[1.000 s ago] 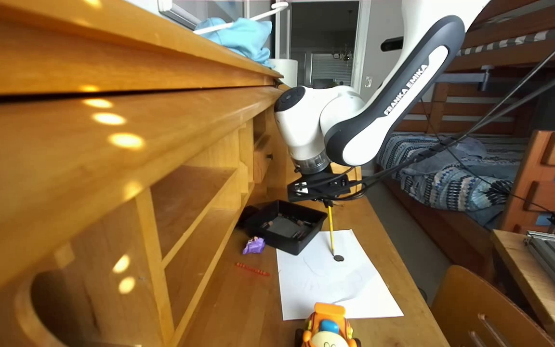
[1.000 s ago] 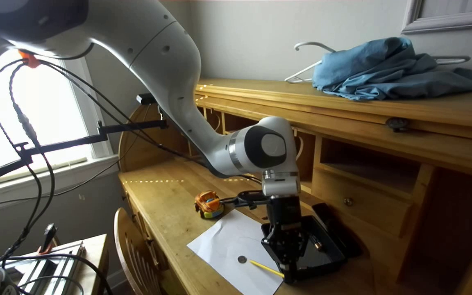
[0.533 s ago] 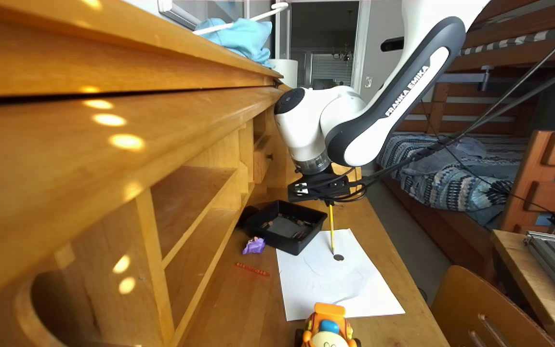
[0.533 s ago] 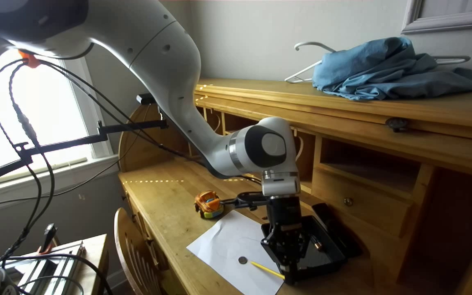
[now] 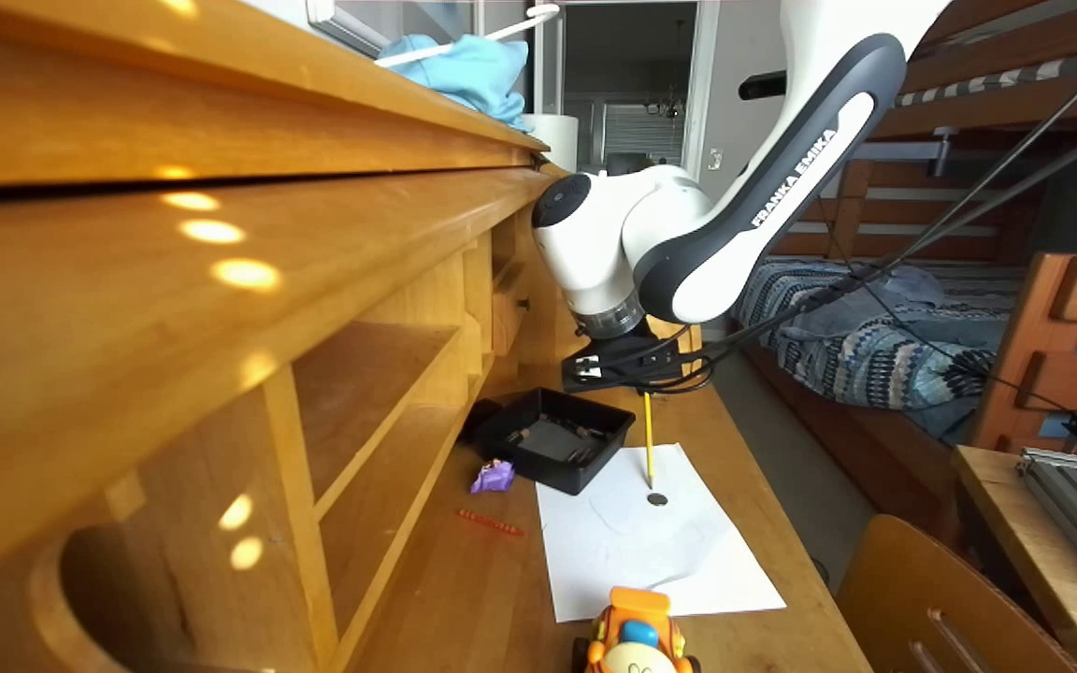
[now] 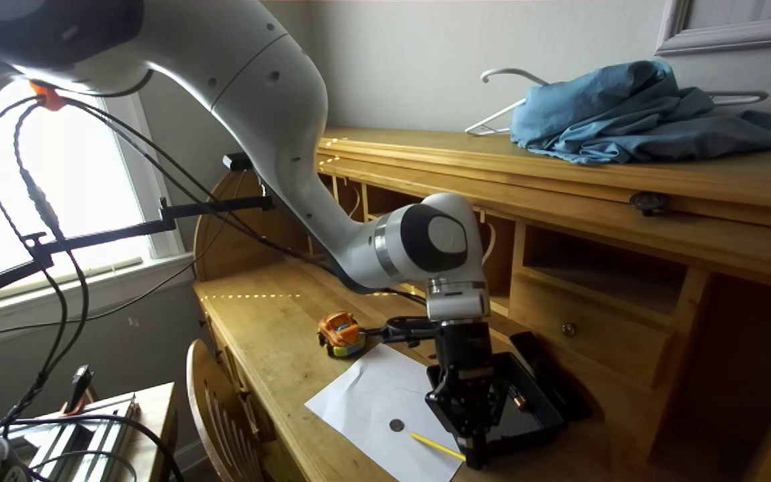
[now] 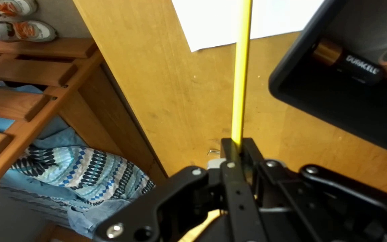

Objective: Use the pencil to draw around the coin

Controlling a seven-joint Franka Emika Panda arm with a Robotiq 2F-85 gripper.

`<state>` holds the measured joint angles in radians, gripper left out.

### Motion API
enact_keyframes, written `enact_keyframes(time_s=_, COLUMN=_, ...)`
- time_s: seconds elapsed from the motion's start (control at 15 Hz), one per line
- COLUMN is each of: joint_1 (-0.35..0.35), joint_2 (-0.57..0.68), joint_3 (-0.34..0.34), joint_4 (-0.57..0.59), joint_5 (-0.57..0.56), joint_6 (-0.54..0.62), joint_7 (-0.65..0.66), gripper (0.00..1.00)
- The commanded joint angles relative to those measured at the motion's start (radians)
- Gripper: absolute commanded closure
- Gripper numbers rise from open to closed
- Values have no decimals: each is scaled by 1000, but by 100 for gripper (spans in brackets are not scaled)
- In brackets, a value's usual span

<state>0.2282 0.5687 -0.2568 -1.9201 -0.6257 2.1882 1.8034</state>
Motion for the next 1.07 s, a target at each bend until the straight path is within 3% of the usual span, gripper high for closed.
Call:
enact_keyframes(time_s=0.0, joint_1=-8, joint_2=-9, joint_3=16, joint_4=-4, joint_5=-52, joint_6=-31, joint_7=38, gripper=98)
enact_keyframes(time_s=1.0, joint_1=-10, joint_2=-9, joint_3=47, joint_4=0, joint_5=-103, joint_6=-58, joint_7=35, gripper=98)
